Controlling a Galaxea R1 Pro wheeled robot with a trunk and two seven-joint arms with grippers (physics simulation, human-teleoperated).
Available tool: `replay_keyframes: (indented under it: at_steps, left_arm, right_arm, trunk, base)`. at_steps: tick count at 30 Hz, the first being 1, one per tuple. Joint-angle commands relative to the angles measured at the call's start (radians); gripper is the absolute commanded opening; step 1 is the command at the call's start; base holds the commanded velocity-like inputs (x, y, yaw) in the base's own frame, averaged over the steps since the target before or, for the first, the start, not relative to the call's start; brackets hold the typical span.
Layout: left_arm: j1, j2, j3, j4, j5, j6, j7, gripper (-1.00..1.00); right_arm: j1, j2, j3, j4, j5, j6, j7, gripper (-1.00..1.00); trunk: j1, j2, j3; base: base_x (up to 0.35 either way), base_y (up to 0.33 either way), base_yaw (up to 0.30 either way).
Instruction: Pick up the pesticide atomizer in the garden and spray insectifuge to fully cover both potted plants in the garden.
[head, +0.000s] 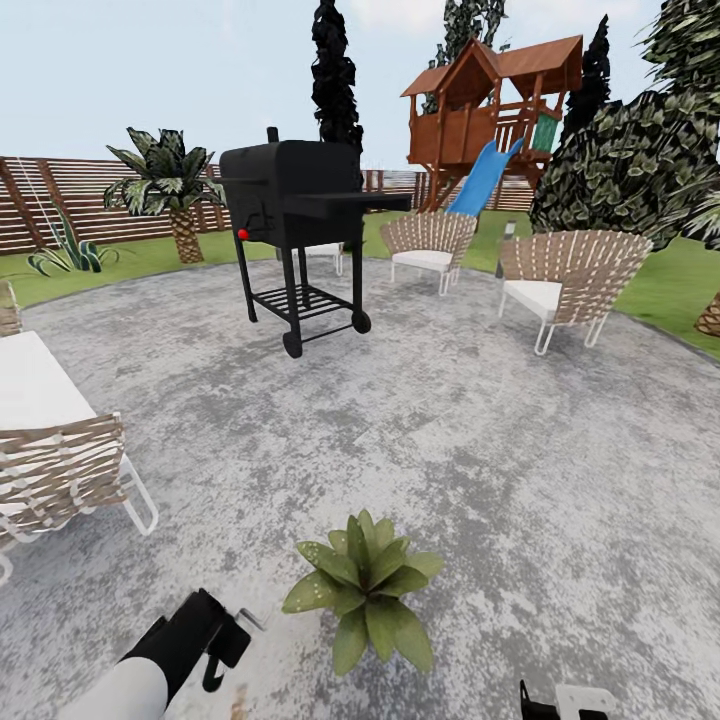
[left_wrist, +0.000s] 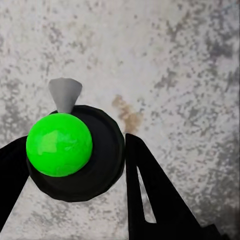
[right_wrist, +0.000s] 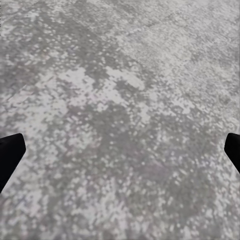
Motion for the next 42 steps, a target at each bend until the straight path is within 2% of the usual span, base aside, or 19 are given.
replay_keyframes:
  at_steps: [1,3,4,6,8,10,13,17,19,27,42]
  left_arm:
    - [-0.003,0.001,0.009,-0.002,-0.012,0.003,-0.042,-1.0]
    - [-0.008,0.004,0.009,-0.003,-0.018,0.003,-0.163,-1.0]
    - [-0.009,0.004,0.009,-0.007,-0.02,0.003,-0.19,-1.0]
    - [-0.008,0.005,0.008,-0.014,-0.025,0.005,-0.208,-1.0]
    - [-0.009,0.008,0.008,-0.016,-0.047,0.02,-0.212,-1.0]
    - [-0.005,0.016,0.008,-0.016,-0.072,0.05,-0.213,-1.0]
    - [-0.001,0.018,0.007,-0.017,-0.085,0.066,-0.201,-1.0]
    - [0.0,0.01,0.008,-0.015,-0.087,0.072,-0.11,-1.0]
    - [0.0,0.007,0.013,-0.013,-0.085,0.071,-0.091,-1.0]
    - [0.001,0.006,0.014,-0.01,-0.086,0.07,-0.084,-1.0]
    - [0.001,0.004,0.015,-0.015,-0.087,0.07,-0.081,-1.0]
  right_arm:
    - [-0.001,0.0,-0.005,0.002,0.011,-0.003,-0.007,1.0]
    - [-0.001,-0.001,-0.005,0.002,0.011,-0.003,-0.007,1.0]
    - [-0.001,-0.001,-0.005,0.002,0.011,-0.003,-0.007,1.0]
    - [-0.001,-0.002,-0.005,0.001,0.011,-0.003,-0.007,1.0]
    - [-0.002,-0.003,-0.005,0.0,0.011,-0.004,-0.007,1.0]
    - [-0.001,-0.003,-0.005,-0.001,0.011,-0.005,-0.007,1.0]
    - [-0.001,-0.003,-0.005,-0.001,0.011,-0.005,-0.007,1.0]
    - [-0.001,-0.002,-0.005,-0.001,0.011,-0.005,-0.007,1.0]
    - [-0.001,-0.001,-0.005,0.0,0.011,-0.005,-0.007,1.0]
    - [-0.001,-0.002,-0.005,0.0,0.01,-0.005,-0.008,1.0]
    - [-0.001,-0.009,-0.008,-0.003,0.009,-0.005,-0.008,1.0]
  trunk:
    - [0.0,0.0,-0.001]
    - [0.0,0.0,-0.001]
    - [0.0,0.0,-0.001]
    - [0.0,0.0,-0.001]
    - [0.0,0.0,-0.001]
    - [0.0,0.0,-0.001]
    - [0.0,0.0,-0.001]
    - [0.0,0.0,-0.001]
    - [0.0,0.0,-0.001]
    - [0.0,0.0,-0.001]
    - [0.0,0.0,-0.001]
  base:
    - [0.0,0.0,0.0]
    - [0.0,0.0,0.0]
    - [0.0,0.0,0.0]
    - [0.0,0.0,0.0]
    - [0.0,0.0,0.0]
    - [0.0,0.0,0.0]
    - [0.0,0.0,0.0]
    - [0.0,0.0,0.045]
    - [0.0,0.0,0.22]
    - [0.0,0.0,0.226]
    - [0.161,-0.131,0.007]
